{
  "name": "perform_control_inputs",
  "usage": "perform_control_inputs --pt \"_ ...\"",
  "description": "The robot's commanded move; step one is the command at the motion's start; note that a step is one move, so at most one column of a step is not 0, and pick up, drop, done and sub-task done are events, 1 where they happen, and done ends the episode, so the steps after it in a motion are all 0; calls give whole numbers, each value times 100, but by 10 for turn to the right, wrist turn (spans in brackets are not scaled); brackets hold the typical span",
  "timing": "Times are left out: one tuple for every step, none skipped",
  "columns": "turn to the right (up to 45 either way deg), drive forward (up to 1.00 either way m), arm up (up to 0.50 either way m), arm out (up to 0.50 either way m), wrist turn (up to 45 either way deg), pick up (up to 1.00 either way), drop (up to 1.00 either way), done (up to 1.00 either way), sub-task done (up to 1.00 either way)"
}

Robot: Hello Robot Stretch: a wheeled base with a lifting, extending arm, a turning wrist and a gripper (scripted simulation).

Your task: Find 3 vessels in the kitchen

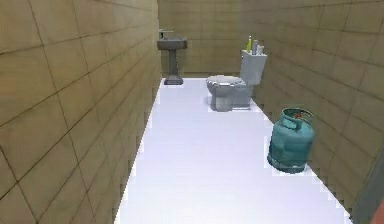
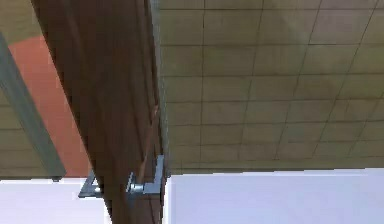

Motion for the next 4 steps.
perform_control_inputs --pt "0 55 0 0 0 0 0 0 0" --pt "450 0 0 0 0 0 0 0 0" --pt "300 0 0 0 0 0 0 0 0" --pt "0 55 0 0 0 0 0 0 0"
